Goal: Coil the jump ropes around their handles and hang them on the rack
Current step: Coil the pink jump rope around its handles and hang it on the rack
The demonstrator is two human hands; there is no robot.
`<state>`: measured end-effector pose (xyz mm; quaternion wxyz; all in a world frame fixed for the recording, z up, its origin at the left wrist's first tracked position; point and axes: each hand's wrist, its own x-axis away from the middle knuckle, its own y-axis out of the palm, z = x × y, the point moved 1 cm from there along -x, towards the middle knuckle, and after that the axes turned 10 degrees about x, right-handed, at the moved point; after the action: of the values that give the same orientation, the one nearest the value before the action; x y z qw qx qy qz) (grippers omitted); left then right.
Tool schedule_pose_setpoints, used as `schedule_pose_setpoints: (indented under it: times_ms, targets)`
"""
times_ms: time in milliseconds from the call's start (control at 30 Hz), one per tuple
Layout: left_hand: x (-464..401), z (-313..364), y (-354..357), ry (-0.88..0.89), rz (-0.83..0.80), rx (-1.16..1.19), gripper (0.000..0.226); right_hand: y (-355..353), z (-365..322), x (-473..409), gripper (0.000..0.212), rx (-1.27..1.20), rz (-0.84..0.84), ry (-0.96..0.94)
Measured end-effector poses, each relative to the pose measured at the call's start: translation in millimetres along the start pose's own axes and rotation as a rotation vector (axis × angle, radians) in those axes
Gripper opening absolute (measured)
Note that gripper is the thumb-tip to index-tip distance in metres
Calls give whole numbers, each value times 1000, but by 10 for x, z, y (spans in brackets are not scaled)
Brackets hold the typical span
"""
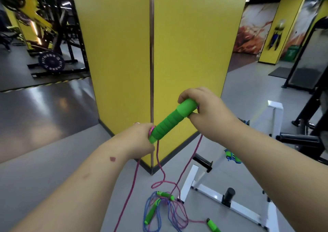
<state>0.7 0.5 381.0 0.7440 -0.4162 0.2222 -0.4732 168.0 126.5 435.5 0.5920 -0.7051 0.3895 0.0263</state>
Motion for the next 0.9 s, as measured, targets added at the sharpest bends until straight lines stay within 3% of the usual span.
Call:
schedule_pose_setpoints:
  times_ms: [67,200,300,433,500,567,633,700,767,867,900]
  targets:
    - [-13,-40,-12,-38,43,30,23,-106,-14,-27,55,-2,64,15]
    - [10,-48,66,-139,30,374,30,-320,-25,-91,43,-56,174,51]
    - [105,84,41,-131,86,468,53,-436,-53,-113,33,-76,193,47]
    - [333,477,-271,178,559,893,96,-485,-60,-87,34,40,112,79]
    - [467,674,-433,336,741,638,110,-487,-75,-69,37,136,67,66]
    - [520,830,-519,419,709,163,100,-488,-151,-53,40,72,52,15]
    - [483,915,-523,368,521,7,58,-512,-277,-51,44,-77,65,-13]
    - [432,945,-492,320,348,242,23,-544,-355,-80,51,-201,81,21]
    - [419,955,-497,304,272,528,22,-567,-357,-115,43,-345,79,87]
    - [478,974,-587,300,195,1061,11,-546,-304,-89,8,-489,24,161]
    - [491,974,-638,298,141,1244,14,-516,-294,-42,18,-447,-4,170]
